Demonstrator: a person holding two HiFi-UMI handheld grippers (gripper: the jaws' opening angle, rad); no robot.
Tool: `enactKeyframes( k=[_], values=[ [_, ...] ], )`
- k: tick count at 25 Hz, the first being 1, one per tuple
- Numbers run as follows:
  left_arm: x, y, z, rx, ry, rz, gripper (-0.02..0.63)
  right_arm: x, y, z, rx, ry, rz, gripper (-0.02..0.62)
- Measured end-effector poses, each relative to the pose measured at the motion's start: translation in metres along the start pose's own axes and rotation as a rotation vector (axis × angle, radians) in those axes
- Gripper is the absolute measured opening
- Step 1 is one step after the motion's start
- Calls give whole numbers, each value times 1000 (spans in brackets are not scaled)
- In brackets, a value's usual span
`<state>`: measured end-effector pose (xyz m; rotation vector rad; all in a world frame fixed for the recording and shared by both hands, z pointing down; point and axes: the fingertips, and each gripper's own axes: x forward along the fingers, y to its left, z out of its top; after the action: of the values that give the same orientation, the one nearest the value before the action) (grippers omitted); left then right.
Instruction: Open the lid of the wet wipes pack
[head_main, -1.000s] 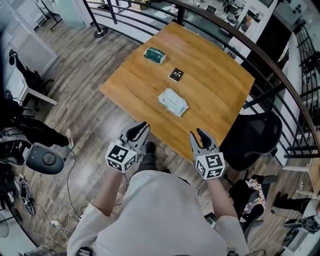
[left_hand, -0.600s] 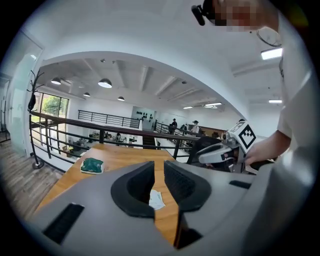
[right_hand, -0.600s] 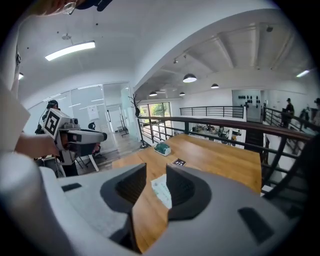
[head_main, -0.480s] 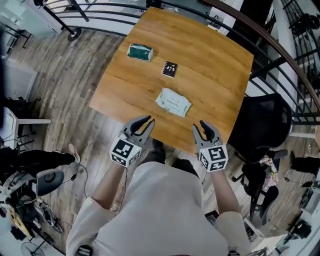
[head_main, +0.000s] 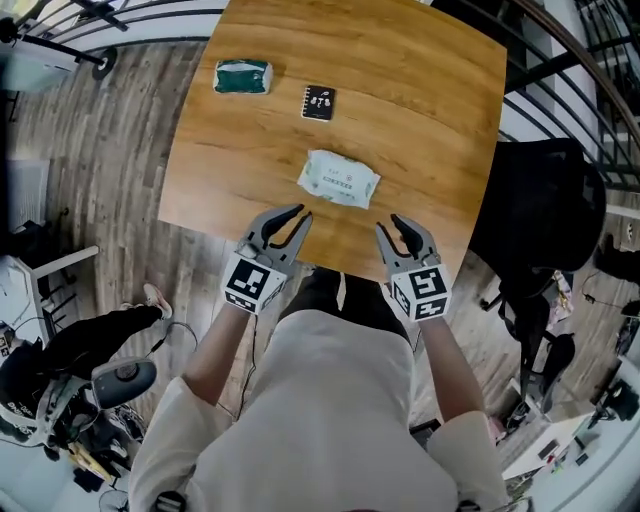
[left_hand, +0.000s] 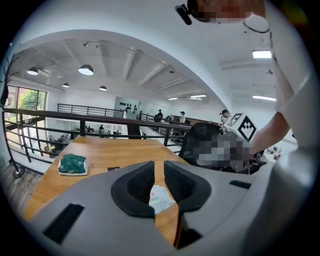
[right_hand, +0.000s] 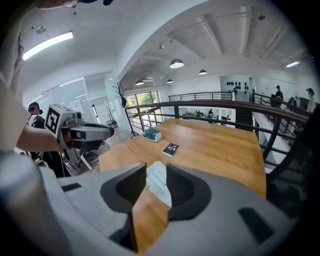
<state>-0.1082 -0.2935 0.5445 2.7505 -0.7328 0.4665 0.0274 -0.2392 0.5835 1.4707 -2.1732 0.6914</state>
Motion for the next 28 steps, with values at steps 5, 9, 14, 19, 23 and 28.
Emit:
enactKeyframes(
  k=[5,9,14,19,23,28],
  values=[
    [37,10,-21,130,44,-26,54,33,-13,-23,-13,42,22,110],
    [67,13,-43,215,114,-54,55,57,-21,-44,-25,97,59,110],
    [101,14,-81,346,206,-96,62,89,-28,-71,-55,153,107,110],
    [124,12,-119,512,301,-126,64,119,-31,-94,-113,212,131,110],
    [143,10,-147,637,367,-162,66,140,-35,-109,-195,253,141,110],
    [155,7,-176,821,456,-234,78,155,-35,-122,-236,271,159,110]
  ],
)
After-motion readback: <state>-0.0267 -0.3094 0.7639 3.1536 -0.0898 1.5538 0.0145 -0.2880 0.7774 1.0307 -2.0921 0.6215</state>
